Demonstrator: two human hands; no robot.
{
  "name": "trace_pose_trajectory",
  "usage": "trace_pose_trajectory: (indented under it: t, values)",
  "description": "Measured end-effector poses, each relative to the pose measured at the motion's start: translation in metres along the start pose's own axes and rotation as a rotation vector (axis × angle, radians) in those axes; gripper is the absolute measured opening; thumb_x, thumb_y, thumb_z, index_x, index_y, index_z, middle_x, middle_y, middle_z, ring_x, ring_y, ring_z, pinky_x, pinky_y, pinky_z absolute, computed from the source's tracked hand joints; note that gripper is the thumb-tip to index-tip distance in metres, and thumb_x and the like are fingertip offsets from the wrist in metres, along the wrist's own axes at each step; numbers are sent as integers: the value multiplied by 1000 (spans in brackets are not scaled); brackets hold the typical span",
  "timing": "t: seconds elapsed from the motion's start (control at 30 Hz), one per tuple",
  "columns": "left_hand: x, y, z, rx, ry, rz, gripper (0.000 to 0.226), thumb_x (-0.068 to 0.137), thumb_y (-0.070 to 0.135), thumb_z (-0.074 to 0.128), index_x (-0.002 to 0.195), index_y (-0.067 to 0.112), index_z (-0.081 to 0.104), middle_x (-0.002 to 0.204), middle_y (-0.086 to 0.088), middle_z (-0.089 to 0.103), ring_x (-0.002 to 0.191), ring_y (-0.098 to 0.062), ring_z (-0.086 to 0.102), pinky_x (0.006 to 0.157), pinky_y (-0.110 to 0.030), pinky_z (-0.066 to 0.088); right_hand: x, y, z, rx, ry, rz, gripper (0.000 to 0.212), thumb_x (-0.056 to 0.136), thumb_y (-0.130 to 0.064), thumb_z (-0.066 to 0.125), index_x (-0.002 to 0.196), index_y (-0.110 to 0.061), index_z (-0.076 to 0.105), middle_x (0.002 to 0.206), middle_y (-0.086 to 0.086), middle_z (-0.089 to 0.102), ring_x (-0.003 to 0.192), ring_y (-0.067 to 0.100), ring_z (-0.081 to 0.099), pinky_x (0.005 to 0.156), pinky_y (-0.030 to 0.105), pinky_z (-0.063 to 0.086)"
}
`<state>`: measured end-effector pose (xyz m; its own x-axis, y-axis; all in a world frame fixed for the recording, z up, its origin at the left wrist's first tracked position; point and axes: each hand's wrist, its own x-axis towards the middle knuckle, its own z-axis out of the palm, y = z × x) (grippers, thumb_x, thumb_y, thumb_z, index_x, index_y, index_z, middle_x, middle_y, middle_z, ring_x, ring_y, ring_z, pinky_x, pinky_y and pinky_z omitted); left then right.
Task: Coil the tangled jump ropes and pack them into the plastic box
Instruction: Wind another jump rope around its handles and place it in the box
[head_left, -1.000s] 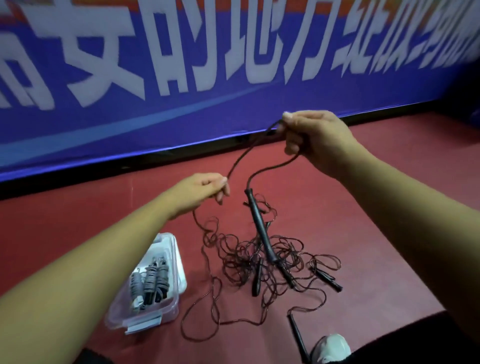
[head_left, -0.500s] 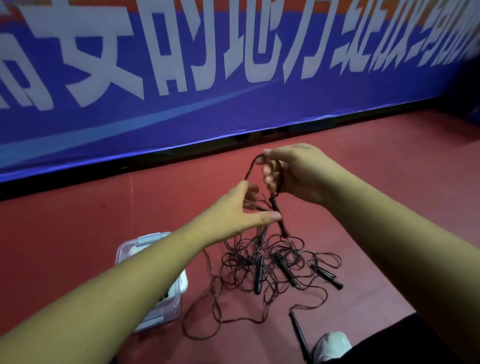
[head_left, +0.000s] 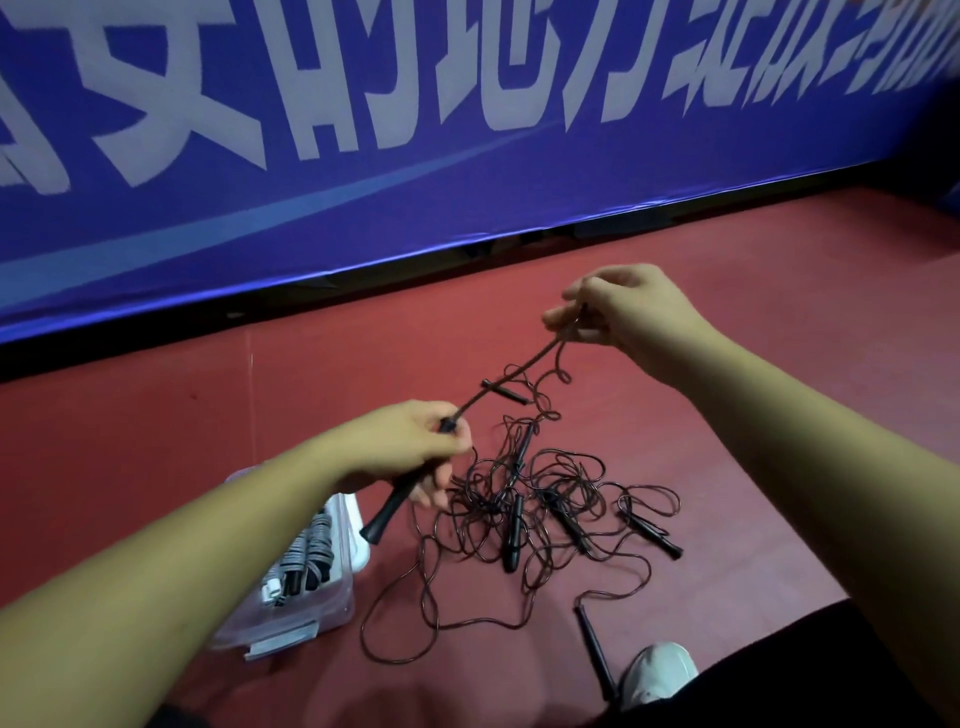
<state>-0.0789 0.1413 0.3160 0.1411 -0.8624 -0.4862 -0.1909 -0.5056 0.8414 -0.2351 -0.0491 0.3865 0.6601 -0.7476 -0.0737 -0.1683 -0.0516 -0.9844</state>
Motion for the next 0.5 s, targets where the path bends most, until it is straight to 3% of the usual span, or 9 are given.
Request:
trace_pose_trajectory:
  t: [0.1, 0.17, 0.27, 0.33, 0.4, 0.5]
  values:
    - [3, 8, -9, -406, 71, 28, 8, 94, -3, 46, 98, 4, 49, 59, -3, 43, 48, -15, 44, 48, -26, 38, 5, 17, -17, -13, -80, 62, 15, 100, -3, 47, 101, 6, 59, 106, 26, 71, 108, 34, 68, 96, 43, 55]
    - [2, 14, -17, -602, 81, 50, 14, 92, -5, 46, 103, 0, 53, 64, -6, 48, 53, -15, 46, 50, -26, 41, 9, 25, -26, -83, -96, 32, 14, 101, -6, 51, 96, 0, 62, 108, 21, 71, 109, 32, 68, 98, 44, 54]
    - [-7, 18, -22, -510, 93, 20, 14, 101, 19, 49, 110, 18, 60, 67, -5, 56, 48, -12, 48, 40, -18, 38, 10, 31, -33, -265, -64, -54, 23, 100, -23, 57, 95, -2, 66, 102, 17, 73, 103, 31, 70, 95, 46, 56]
    - [-10, 18, -24, -486, 63, 27, 15, 101, 27, 50, 111, 24, 59, 61, -1, 47, 40, -6, 34, 36, -15, 24, 10, 33, -36, -348, -73, -70, 29, 97, -33, 62, 92, -4, 67, 90, 14, 75, 90, 29, 73, 89, 48, 58]
    - [-9, 21, -26, -668, 35, 98, 15, 98, 20, 50, 109, 15, 59, 60, 2, 39, 39, -3, 26, 38, -15, 18, 9, 33, -35, -532, -122, -99, 34, 92, -42, 65, 86, -9, 67, 74, 7, 73, 72, 21, 70, 77, 43, 60]
    - [-7, 26, -31, -996, 69, 231, 17, 86, 10, 50, 99, 3, 57, 64, 1, 41, 44, -3, 32, 40, -13, 25, 5, 32, -32, -674, -204, -99, 43, 89, -49, 65, 75, -9, 63, 56, -13, 56, 55, 0, 51, 57, 19, 44]
